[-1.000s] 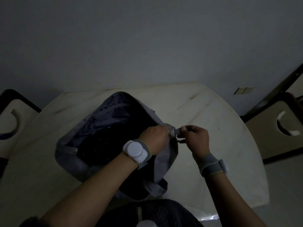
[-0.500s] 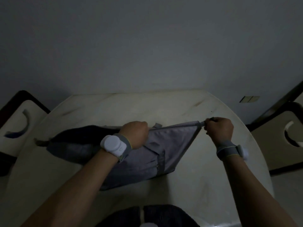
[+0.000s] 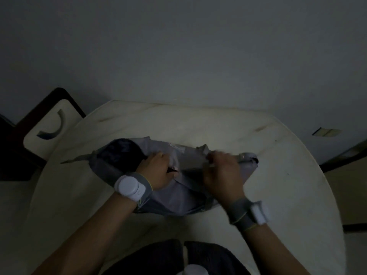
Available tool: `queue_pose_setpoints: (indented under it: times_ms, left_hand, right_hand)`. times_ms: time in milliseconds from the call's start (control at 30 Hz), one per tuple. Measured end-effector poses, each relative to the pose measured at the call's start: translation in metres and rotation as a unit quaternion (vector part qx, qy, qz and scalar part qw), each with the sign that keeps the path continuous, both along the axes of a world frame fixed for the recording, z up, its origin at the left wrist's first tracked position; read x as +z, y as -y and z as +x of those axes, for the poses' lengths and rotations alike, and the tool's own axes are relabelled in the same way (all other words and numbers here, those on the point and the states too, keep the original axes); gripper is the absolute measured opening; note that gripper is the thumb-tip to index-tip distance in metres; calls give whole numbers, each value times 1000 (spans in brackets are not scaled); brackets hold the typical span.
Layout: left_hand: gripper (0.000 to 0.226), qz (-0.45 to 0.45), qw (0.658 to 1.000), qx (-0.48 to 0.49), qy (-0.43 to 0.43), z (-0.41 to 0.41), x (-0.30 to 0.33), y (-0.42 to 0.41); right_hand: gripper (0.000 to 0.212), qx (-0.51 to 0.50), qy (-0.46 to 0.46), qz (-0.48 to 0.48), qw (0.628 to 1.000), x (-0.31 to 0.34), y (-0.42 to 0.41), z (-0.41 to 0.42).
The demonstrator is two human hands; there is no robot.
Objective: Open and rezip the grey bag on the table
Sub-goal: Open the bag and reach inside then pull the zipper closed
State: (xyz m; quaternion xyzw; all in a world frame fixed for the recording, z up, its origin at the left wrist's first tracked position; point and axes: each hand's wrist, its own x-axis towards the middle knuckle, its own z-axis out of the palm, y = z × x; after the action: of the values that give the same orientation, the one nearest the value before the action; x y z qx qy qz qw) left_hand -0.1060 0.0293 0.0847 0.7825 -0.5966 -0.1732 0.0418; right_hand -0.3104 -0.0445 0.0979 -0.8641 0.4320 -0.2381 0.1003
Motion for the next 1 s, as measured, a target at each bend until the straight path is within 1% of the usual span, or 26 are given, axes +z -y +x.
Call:
queue_pose_setpoints:
  times_ms: [67,100,133,167,233,333,367,400,467,500,533,567,633,667,700,733,767,800,833,867,900,933,967,1000]
  left_hand:
    - [49,-18,999,20,-34,1,0,-14]
    - [47,-38,998,23,-51,0,2,-17]
    - [42,-56,995,26,-73,-1,4,-22]
    - [37,-76,992,27,-100,-3,6,-26]
    - [28,-108,984,23,-141,-7,9,-34]
    - [27,-134,977,18,-164,-12,9,-47]
    - [29,-140,976,17,-166,-13,8,-51]
    - [32,-139,977,20,-161,-12,7,-55]
    - [43,-142,979,28,-142,-11,3,-63]
    - [50,-148,979,39,-135,-9,0,-66]
    - [56,-151,979,53,-125,-8,-1,-68]
    - [61,-152,980,66,-113,-7,-1,-69]
    - [66,-156,982,73,-71,-8,0,-69]
    - [66,-165,983,69,-33,-10,1,-69]
    - [64,-185,980,70,10,-12,2,-69]
    - [61,-210,973,84,41,-13,4,-69]
    - [57,-240,963,108,58,-13,8,-68]
    - [54,-266,953,130,67,-13,14,-68]
    - [47,-288,944,141,84,-11,19,-66]
    - [34,-306,938,128,104,-10,25,-65]
    - [17,-314,939,93,106,-8,30,-65]
    - [8,-296,951,42,75,-7,37,-64]
    - [13,-236,971,-10,13,-9,44,-65]
    - [19,-136,988,-60,-51,-15,50,-67]
  right_hand:
    - [28,74,-53,122,988,-22,-27,13]
    - [38,82,-82,162,980,-31,-32,14]
    - [47,89,-113,178,974,-41,-35,12]
    - [52,94,-139,178,970,-49,-35,11]
    - [44,89,-158,177,967,-60,-33,7]
    - [29,89,-157,167,969,-68,-35,11]
    - [28,90,-146,166,971,-69,-36,12]
    - [28,91,-118,163,975,-70,-38,13]
    - [17,79,-20,198,977,-66,-40,11]
    - [8,76,38,237,968,-59,-41,10]
    - [6,82,98,297,946,-49,-43,10]
    - [12,95,159,370,910,-35,-46,10]
    - [19,159,260,494,814,-4,-53,9]
    - [23,200,284,521,780,11,-57,9]
    - [34,233,288,526,766,26,-60,8]
    - [48,253,284,520,765,37,-62,6]
    - [61,249,273,512,775,45,-62,5]
    - [68,227,256,502,794,51,-62,2]
    - [73,204,216,493,818,53,-59,0]
    - [74,184,152,493,837,50,-55,-2]
    - [70,173,66,494,849,46,-53,-4]
    - [60,174,-39,487,855,40,-50,-5]
    - [45,183,-150,472,849,34,-48,-4]
    - [29,189,-259,454,831,26,-47,-3]
